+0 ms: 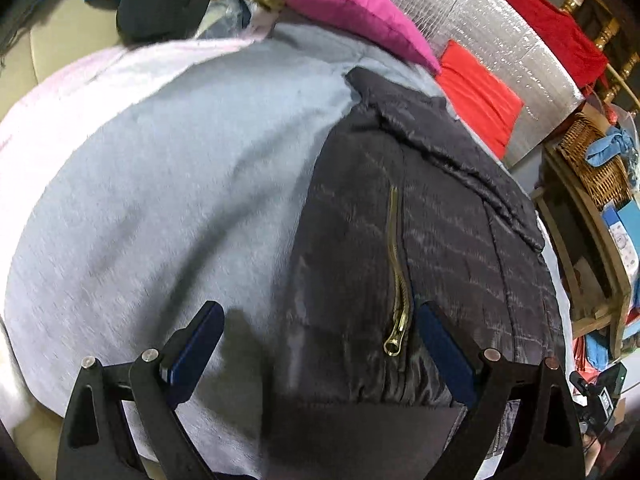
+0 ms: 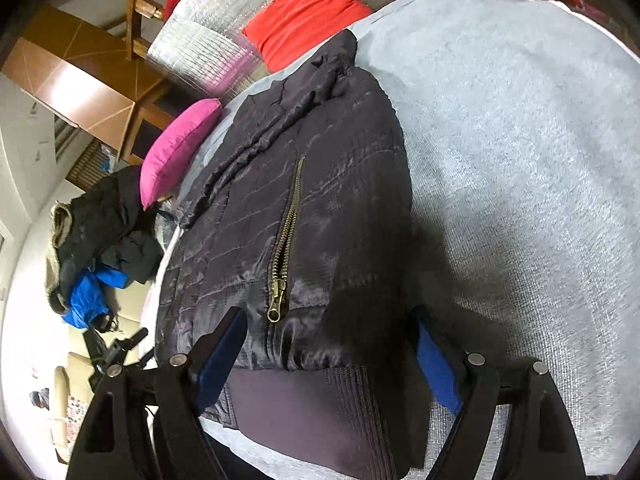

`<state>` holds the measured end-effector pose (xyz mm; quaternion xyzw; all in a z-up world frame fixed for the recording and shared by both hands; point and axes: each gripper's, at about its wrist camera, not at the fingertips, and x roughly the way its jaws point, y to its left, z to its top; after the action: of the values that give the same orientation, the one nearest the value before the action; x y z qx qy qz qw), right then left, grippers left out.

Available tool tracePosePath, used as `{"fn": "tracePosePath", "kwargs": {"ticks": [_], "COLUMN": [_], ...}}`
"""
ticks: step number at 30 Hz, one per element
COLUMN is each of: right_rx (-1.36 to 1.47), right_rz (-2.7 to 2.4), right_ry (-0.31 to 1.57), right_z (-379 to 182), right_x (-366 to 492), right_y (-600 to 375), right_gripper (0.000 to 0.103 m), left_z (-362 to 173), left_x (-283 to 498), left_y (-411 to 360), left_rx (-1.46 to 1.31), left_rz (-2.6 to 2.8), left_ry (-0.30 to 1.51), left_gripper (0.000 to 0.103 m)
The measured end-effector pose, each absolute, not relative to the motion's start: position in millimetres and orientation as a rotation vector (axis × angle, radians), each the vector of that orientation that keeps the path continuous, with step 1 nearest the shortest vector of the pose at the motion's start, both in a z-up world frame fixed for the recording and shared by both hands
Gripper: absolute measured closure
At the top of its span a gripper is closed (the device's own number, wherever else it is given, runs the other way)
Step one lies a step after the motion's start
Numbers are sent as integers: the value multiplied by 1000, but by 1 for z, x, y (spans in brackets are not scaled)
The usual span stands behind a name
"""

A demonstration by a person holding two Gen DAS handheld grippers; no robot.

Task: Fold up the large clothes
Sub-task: 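Move both tools to the ribbed hem of the jacket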

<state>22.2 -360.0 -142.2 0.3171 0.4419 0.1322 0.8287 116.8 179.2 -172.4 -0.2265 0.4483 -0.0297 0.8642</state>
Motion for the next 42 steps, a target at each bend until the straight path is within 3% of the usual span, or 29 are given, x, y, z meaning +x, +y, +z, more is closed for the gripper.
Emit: {"fn": "tracePosePath", "kwargs": {"ticks": [4, 11, 13, 42], "right_rx": [723, 718, 720, 699], "right_rz": [312, 311, 309, 298], "right_ry": [918, 932, 935, 931], "right_z": [-148, -154, -156, -160], "right_x": [13, 3, 1, -7], "right_y": [-365, -370, -372, -368], "right_gripper": [21, 51, 54, 52], "left_z": [-183, -181, -181, -184], "left_x": [115, 108, 106, 94], "left_y": [171, 157, 154, 141], "left_rx": [-460, -418, -396, -265], "left_rz": [-48, -67, -65, 51], "left_ry": [963, 961, 957, 946], "left_gripper": [6, 6, 6, 6]}}
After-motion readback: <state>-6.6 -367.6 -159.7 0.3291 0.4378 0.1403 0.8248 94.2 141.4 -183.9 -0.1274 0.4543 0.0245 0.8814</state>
